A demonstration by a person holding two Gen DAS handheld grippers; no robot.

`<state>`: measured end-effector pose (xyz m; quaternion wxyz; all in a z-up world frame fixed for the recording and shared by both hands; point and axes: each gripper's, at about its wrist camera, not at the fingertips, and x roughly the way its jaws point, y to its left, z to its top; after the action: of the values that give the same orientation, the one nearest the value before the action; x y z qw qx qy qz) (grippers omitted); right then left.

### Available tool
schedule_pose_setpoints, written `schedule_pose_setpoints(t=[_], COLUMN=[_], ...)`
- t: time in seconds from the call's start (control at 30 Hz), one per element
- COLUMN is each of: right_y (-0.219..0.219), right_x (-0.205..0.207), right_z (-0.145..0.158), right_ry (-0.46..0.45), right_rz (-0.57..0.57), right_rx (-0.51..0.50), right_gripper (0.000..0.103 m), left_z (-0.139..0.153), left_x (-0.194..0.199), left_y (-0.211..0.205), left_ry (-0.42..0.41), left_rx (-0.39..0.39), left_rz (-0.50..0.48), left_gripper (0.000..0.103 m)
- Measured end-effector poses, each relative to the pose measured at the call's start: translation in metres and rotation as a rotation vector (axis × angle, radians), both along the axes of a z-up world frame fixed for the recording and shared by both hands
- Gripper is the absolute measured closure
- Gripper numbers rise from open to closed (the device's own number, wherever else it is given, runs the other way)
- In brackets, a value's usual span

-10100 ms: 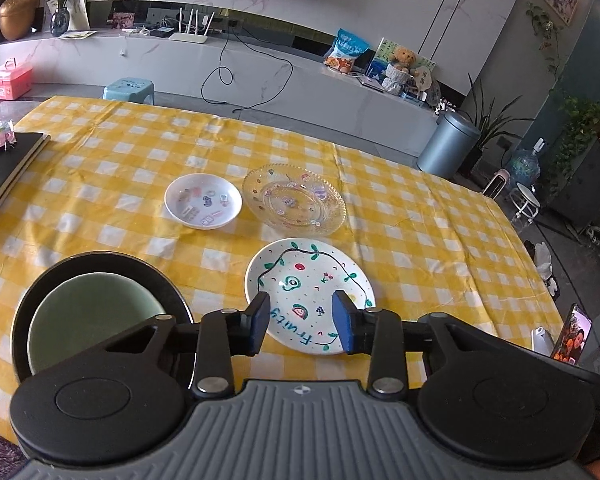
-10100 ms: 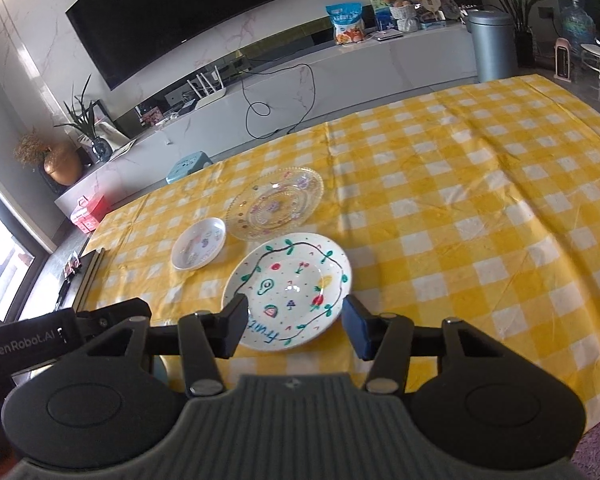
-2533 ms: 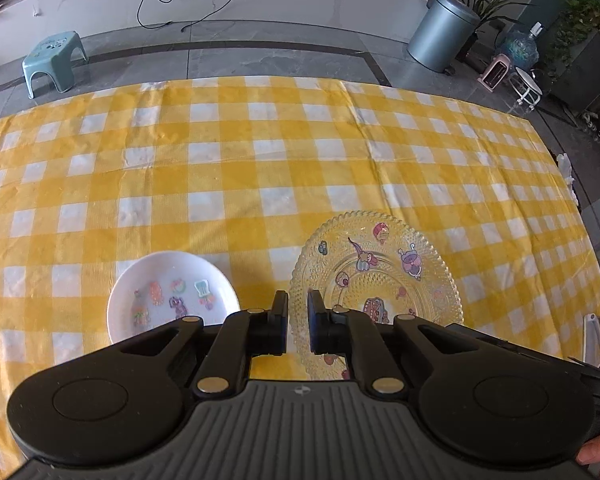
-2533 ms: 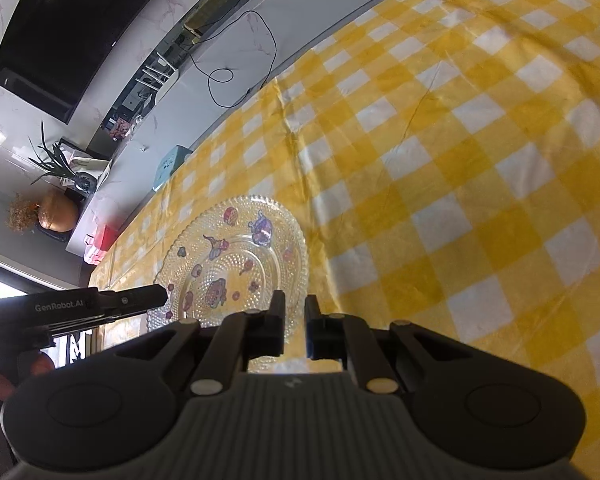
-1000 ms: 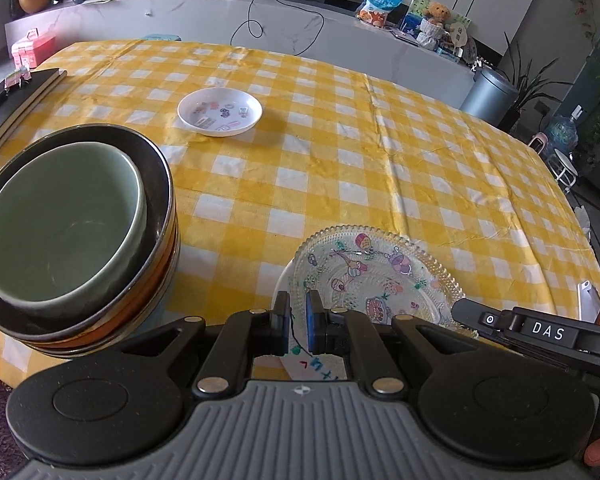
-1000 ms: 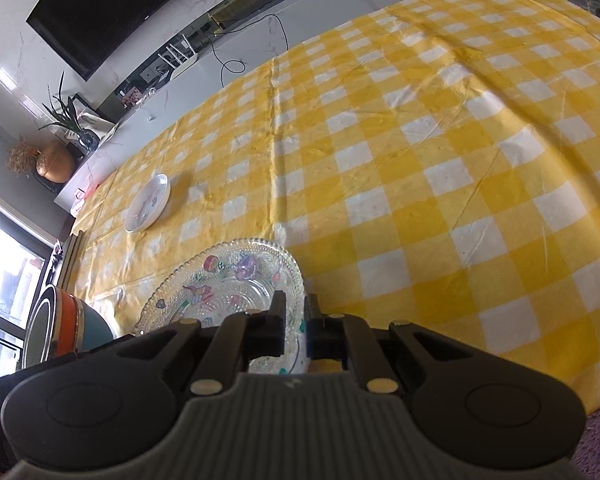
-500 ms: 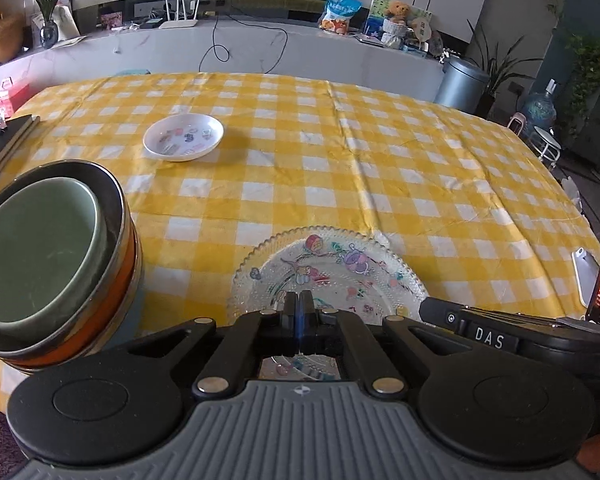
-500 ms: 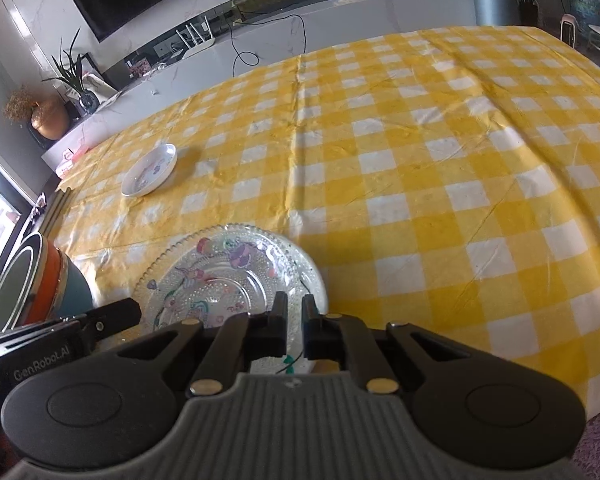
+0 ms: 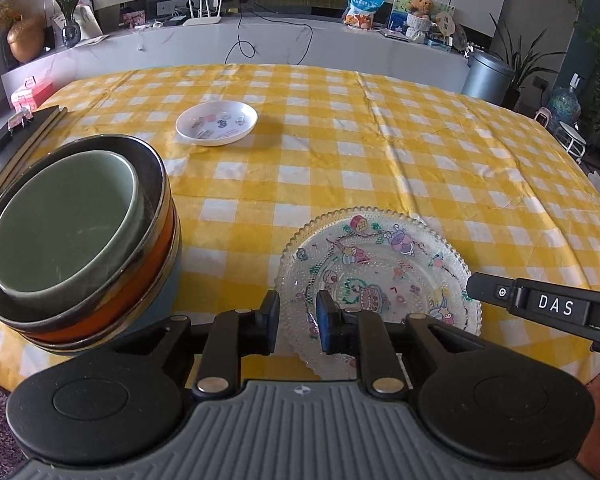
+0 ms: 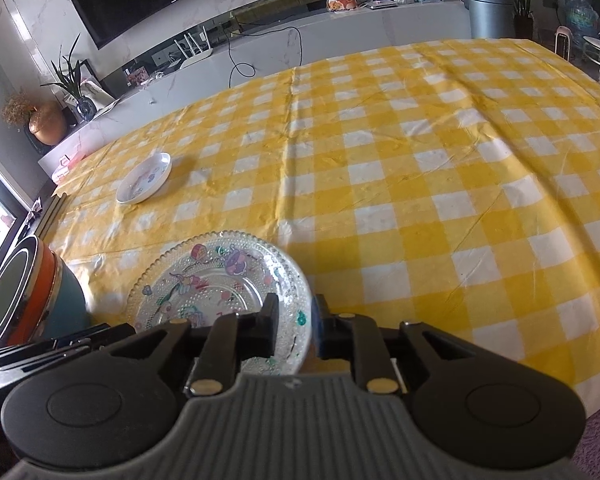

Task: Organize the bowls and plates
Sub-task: 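Open the left gripper and move it to the small white sticker bowl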

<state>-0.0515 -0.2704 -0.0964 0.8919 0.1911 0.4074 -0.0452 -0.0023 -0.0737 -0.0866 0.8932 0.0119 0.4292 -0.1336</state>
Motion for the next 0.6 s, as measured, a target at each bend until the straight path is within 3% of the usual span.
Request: schedule_pose_setpoints(t=[0.1,0.27,0.43,0.6], right_y=[-0.003,-0.002,-0.002,0.004], right_x=[-0.001,0.000,-0.002,0.003], right_z=[-0.003,-0.007,-0.002,0.009], right_ry=[0.010,0.023,0.001,-0.027], right_rz=[-0.011,-0.006,-0.004,0.026], right_rx=[0.012,0.025,0.023,-0.011], right_gripper=[0.084,0.089,0.086,0.080], left_z=[-0.001,-0.002,0.007,0.017], left_x=[0.002,0.003,0.004,0.011], left_y=[0.004,0.006,0.006,0.007], left_ry=[0.005,0.020,0.018,0.083], left_rx=[-0.015,-0.036,-0.034,-0.060], left_rz=[0.012,0.003,-0.006,-0.045], left_gripper=[0.091,0.093,0.091,0.084])
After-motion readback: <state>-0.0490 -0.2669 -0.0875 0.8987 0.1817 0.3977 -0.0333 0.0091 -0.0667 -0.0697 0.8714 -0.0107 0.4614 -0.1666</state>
